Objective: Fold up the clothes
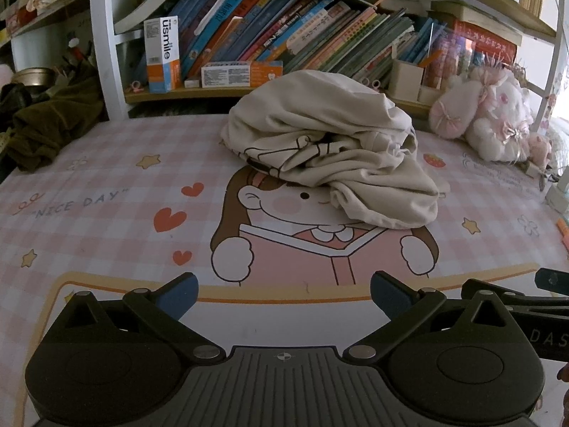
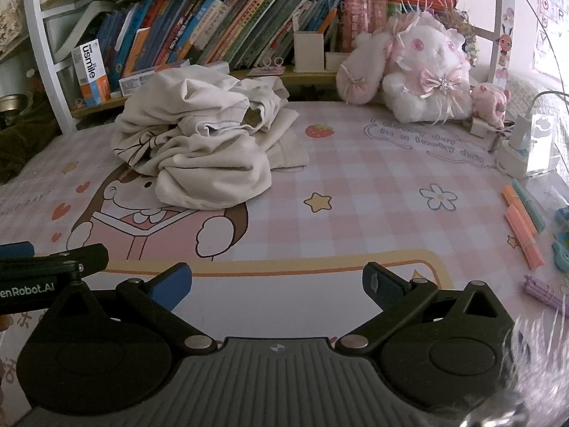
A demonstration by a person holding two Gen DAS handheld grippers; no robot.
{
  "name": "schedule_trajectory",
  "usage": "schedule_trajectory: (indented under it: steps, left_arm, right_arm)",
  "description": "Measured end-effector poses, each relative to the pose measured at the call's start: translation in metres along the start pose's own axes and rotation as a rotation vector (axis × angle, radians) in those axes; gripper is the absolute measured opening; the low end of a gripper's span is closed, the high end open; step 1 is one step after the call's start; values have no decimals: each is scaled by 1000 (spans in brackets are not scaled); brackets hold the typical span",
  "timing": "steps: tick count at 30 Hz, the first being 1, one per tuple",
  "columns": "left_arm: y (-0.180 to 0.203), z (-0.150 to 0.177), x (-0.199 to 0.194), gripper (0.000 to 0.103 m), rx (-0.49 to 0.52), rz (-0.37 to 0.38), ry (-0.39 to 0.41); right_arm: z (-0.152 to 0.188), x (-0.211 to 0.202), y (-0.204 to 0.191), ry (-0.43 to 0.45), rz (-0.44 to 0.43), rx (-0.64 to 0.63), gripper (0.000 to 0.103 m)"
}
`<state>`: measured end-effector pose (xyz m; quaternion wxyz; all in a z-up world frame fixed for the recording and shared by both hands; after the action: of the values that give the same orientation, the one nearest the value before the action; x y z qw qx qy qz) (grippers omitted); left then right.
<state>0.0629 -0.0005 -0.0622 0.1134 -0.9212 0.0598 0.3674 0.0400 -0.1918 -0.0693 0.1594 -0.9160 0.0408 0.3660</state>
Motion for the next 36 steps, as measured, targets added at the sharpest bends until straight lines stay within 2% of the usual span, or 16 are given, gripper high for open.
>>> schedule_trajectory:
  steps: [18, 26, 29, 35, 36]
  left_arm:
    - [5, 1, -1, 103, 11, 16, 7]
    - [10, 4, 3, 103, 24, 24, -18]
    - [12, 4, 5, 103, 16, 48, -22]
    - [29, -17, 25, 103, 51, 49, -7]
    - [32, -21, 29, 103, 58, 49, -4]
  right_arm:
    - [3, -1, 2, -11, -7, 8, 103]
    - [3, -1, -1, -23, -64, 12, 101]
    - [1, -1, 1, -20, -71, 20, 100]
    - [-5, 2, 16, -30, -63, 48, 84]
    - [-7, 3, 20, -34, -59, 58, 78]
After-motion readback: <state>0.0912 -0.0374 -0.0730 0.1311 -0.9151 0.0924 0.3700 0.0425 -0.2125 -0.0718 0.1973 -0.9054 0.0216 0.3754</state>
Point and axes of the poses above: each gripper's, at about its wrist camera, not at the fingertips, and x roughly the way its jaws point, y to its right, z to its underside, the point moved 9 cm from there along x, roughly the way its jaws point, and after that the axes turned 15 degrees about x, right-handed, at the moved point
